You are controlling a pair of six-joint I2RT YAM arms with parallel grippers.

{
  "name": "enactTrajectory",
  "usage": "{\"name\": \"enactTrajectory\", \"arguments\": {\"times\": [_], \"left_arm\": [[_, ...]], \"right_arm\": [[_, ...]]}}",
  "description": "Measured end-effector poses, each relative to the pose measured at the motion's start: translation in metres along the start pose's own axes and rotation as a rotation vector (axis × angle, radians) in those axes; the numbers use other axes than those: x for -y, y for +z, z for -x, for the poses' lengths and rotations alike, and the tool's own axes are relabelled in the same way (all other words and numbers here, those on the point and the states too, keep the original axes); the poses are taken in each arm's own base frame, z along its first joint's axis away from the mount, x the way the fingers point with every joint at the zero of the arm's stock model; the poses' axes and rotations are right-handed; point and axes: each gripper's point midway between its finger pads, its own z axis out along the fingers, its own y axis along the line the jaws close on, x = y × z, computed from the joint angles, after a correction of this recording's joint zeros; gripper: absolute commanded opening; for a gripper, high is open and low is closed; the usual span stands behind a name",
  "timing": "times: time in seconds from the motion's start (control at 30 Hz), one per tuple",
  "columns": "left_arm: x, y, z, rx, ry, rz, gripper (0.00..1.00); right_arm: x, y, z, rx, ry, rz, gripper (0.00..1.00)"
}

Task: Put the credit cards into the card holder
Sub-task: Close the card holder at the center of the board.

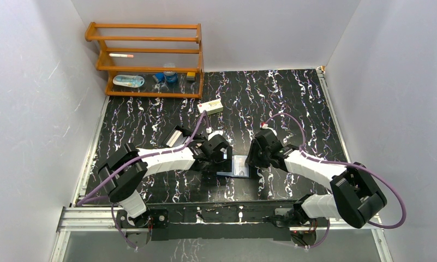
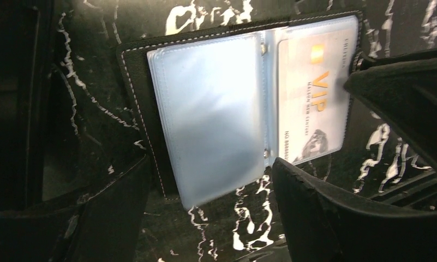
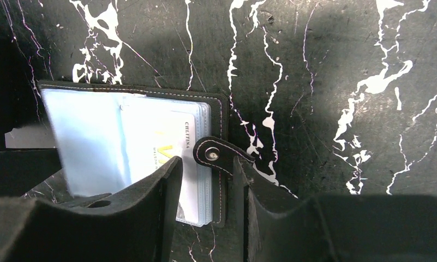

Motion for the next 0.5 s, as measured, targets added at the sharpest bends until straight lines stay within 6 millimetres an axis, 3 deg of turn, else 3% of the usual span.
{"name": "enactTrajectory", "arguments": {"times": [0.27, 0.5], "left_arm": [[0.038, -0.002, 0.01, 0.014, -0.069, -0.18, 0.77], [0.073, -0.02, 0.024, 0.044, -0.103, -0.346, 0.76]], "right_arm": [[-0.003, 0.005, 0.0, 0.01, 0.012, 0.025, 0.46], [-0.005, 0.006, 0.0, 0.02, 0.029, 0.036, 0.46]]}}
